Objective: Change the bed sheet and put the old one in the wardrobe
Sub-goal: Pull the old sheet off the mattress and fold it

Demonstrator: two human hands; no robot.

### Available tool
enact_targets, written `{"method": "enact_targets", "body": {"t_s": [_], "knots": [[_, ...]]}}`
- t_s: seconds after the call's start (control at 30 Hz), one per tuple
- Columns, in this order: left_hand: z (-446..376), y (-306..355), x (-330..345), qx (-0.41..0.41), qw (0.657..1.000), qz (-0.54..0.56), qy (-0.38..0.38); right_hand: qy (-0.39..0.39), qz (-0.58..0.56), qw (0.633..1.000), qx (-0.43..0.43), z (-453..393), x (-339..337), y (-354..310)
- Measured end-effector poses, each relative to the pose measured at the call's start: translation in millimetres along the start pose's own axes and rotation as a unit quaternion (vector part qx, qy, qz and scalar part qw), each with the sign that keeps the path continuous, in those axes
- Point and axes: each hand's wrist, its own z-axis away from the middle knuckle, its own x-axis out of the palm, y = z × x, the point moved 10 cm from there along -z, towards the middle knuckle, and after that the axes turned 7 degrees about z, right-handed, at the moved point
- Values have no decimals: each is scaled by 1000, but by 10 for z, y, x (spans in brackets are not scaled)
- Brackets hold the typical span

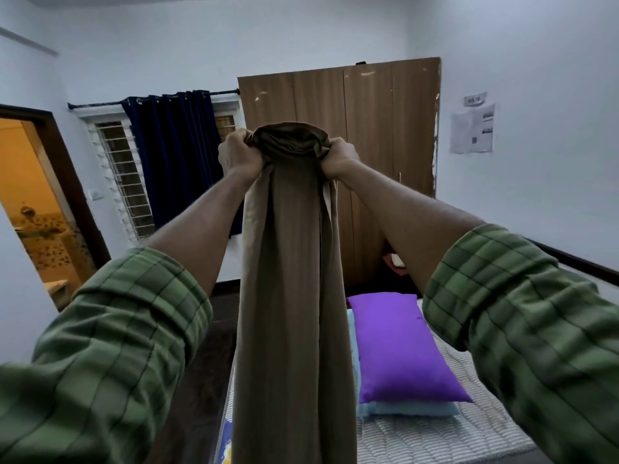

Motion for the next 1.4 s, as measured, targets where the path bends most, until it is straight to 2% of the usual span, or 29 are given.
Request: {"method": "enact_targets", "body": {"t_s": [0.23,0.4,0.6,0.7,0.83,1.0,1.07,1.17,1.33,1.4], "knots": [[-489,-811,617,-25,999,43,22,-43,-11,999,-5,-804,853,248],[-1022,-1370,1284,-26,999,39,17,-108,8,994,-15,-1631,1528,566],[-1914,-1457,1961,-16,996,82,38,-128,43,989,-58,-2803,1762,548],[-2201,-1470,2149,-12,995,92,47,-139,98,978,-119,-3068,1875,506],[-2293,-1655,2141,-37,996,68,52,-161,70,978,-116,-3221,1978,553],[-1793,-1724,2003,-39,998,22,35,-176,33,982,-66,-3025,2068,828],[-1430,-1711,1854,-40,997,-53,39,-190,30,980,-50,-2739,2122,951],[-756,-1630,1635,4,981,-190,24,-192,26,981,-15,-2218,2214,1187],[334,-1833,1382,73,961,-257,-71,-136,35,989,46,-1139,2261,1616],[847,-1931,1253,93,951,-271,-119,-141,38,987,65,-549,2341,1796]]}}
